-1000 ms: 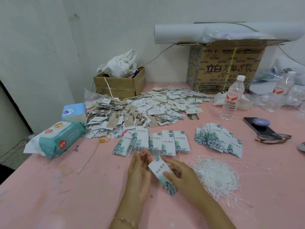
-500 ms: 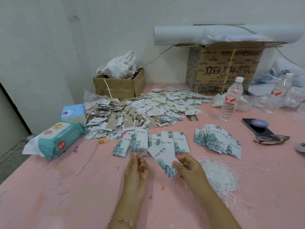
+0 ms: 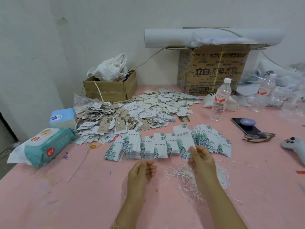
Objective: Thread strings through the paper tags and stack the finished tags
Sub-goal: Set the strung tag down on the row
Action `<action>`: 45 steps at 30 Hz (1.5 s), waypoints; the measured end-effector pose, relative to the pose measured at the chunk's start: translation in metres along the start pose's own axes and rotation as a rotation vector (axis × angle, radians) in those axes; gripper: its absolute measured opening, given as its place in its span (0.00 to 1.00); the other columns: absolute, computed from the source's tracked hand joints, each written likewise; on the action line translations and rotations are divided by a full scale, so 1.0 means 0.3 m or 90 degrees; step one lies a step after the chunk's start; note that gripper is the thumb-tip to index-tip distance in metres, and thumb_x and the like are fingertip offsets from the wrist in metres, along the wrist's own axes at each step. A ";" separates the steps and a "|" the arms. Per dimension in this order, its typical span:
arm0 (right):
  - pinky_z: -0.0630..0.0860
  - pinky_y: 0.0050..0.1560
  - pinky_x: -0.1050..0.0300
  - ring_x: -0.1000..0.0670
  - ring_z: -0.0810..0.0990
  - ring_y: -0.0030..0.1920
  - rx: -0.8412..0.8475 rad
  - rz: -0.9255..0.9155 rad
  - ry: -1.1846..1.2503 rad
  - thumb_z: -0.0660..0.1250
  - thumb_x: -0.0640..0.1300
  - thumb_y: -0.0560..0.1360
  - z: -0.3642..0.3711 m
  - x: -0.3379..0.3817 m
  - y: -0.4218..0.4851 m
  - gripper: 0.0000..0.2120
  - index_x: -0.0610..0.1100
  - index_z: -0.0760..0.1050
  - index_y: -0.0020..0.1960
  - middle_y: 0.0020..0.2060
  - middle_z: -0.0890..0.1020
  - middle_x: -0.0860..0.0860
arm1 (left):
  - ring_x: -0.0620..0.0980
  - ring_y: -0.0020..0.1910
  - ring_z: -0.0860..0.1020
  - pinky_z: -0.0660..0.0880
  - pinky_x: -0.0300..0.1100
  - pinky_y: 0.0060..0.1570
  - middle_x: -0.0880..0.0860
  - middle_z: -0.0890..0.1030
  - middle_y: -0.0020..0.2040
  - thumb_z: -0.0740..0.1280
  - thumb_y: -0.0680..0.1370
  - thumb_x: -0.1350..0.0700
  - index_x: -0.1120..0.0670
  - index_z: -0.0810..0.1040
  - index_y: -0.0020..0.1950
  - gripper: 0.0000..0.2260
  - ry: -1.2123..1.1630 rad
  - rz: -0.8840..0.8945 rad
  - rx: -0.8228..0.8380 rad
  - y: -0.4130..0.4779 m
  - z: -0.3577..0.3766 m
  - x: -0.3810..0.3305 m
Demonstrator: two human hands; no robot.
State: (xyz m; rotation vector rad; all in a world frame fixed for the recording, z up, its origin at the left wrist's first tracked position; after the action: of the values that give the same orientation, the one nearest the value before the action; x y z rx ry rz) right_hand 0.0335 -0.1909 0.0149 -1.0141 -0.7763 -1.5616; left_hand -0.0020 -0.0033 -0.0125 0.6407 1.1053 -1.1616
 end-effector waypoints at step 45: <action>0.75 0.35 0.52 0.43 0.79 0.35 0.046 -0.547 -0.924 0.81 0.30 0.49 0.074 -0.069 0.064 0.20 0.44 0.82 0.38 0.31 0.81 0.49 | 0.47 0.34 0.78 0.76 0.35 0.35 0.57 0.82 0.35 0.57 0.82 0.66 0.64 0.80 0.45 0.13 0.049 0.041 0.033 -0.002 0.003 0.013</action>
State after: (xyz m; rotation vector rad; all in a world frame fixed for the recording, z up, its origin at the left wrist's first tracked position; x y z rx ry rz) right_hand 0.0584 -0.1669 0.0052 -1.8762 -2.4747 -1.1817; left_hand -0.0022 -0.0059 -0.0157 0.7615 1.1150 -1.1205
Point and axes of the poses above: each hand's wrist, its own y-axis towards the middle knuckle, its own z-axis out of the palm, x = y × z, the point moved 2 cm from there along y, towards the middle knuckle
